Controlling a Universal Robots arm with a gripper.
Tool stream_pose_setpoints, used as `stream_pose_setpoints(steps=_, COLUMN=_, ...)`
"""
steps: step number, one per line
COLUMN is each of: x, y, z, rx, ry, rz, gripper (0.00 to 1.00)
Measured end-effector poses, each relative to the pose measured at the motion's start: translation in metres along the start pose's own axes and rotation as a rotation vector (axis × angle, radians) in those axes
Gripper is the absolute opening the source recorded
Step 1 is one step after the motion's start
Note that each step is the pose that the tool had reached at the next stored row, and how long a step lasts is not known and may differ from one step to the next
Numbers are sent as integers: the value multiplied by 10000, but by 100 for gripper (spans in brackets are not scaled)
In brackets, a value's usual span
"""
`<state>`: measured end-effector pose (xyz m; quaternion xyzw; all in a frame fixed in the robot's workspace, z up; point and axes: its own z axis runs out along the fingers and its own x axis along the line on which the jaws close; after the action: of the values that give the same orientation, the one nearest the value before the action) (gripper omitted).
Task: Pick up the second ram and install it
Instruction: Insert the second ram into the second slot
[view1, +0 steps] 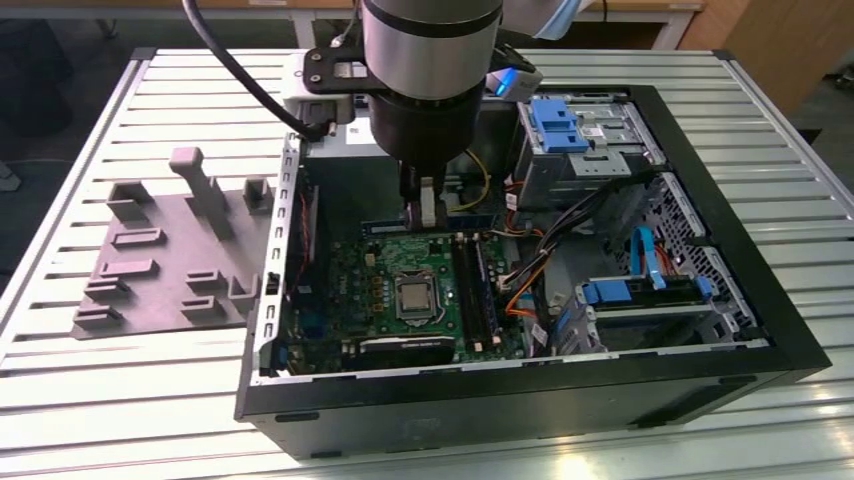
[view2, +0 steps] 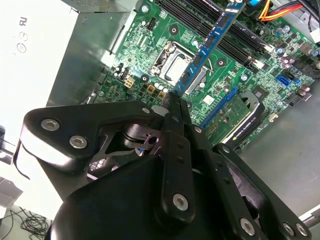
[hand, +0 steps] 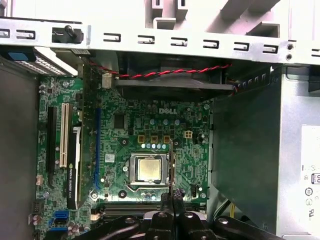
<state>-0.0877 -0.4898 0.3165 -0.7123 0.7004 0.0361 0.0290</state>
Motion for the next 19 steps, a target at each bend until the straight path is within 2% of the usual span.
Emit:
stream_pose_setpoints(steps=8, x=0, y=0, z=3, rx=2, ry=0, rz=21, gripper=12)
stream_pose_setpoints(steps=19, x=1, y=-1, z=6, rx=73, ry=-8, rz=796, gripper=12)
